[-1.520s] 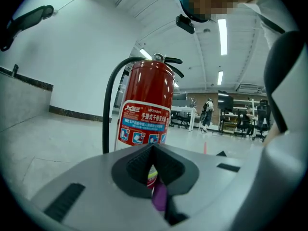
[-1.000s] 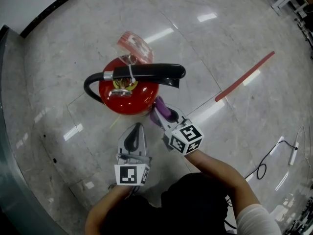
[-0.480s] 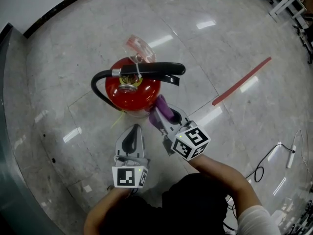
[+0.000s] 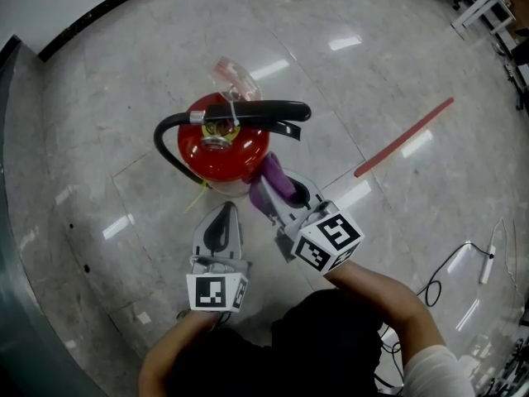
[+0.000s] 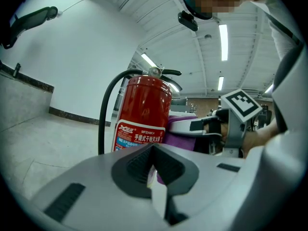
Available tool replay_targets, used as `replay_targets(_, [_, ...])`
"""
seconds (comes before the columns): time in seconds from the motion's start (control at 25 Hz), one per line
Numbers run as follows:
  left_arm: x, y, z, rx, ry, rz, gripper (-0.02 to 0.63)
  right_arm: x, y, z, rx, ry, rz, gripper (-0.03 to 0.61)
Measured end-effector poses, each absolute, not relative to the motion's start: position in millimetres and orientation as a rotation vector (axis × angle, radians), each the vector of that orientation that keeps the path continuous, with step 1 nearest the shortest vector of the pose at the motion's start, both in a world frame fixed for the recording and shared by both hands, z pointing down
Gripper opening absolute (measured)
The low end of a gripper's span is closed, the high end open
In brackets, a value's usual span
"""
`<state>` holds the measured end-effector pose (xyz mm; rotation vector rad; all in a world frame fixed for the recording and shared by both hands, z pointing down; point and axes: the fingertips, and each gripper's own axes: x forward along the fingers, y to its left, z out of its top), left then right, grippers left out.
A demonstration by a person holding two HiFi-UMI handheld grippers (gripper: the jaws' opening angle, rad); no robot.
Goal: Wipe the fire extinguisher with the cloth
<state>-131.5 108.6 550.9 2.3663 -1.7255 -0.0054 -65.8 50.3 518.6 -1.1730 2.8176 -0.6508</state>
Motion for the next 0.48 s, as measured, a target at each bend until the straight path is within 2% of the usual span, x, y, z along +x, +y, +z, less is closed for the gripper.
replay_targets(0.48, [-131,111,546,2.377,-1.728,-0.011,0.003,-71,59,476,-1.105,2.863,-0.481,0.058])
